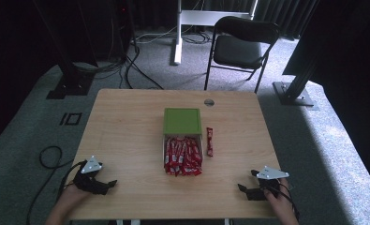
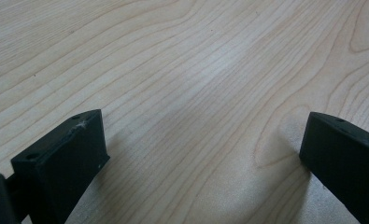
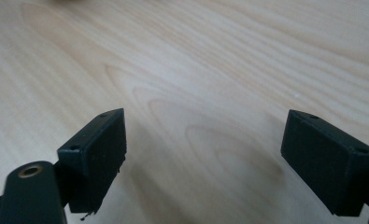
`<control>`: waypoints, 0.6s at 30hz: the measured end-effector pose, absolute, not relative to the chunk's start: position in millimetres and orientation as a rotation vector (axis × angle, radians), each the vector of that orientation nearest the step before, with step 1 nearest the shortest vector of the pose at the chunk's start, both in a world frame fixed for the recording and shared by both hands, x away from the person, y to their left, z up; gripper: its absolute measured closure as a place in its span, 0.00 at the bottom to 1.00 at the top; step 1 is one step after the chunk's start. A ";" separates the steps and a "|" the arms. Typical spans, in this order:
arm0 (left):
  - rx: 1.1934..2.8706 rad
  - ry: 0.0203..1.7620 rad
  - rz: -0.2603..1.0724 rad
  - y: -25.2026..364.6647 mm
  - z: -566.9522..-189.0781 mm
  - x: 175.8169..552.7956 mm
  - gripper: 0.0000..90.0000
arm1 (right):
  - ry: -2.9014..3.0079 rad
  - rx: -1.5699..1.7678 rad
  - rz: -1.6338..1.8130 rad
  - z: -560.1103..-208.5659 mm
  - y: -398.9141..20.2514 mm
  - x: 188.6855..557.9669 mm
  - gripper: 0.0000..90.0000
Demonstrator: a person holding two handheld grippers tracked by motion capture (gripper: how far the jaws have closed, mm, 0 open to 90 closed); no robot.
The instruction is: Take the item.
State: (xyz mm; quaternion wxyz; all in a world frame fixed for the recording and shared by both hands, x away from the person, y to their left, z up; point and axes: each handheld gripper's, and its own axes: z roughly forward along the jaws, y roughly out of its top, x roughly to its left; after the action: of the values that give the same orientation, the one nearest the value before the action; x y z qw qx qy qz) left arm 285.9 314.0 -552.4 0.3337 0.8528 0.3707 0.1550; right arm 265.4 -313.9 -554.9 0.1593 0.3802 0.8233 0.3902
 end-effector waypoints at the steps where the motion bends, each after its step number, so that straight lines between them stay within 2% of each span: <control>1: 2.227 0.968 0.405 314.0 -552.4 285.9 0.02 | 2.362 1.075 1.112 -555.2 -315.5 264.5 0.16; 18: 2.227 0.967 0.405 314.0 -552.4 285.9 0.02 | 2.433 1.010 1.053 -559.0 -323.4 256.6 0.14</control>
State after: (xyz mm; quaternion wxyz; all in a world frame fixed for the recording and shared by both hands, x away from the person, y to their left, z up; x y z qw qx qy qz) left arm 285.9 314.0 -552.4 0.3337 0.8528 0.3705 0.1551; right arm 256.6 -323.4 -559.0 0.1518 0.3520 0.8476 0.3670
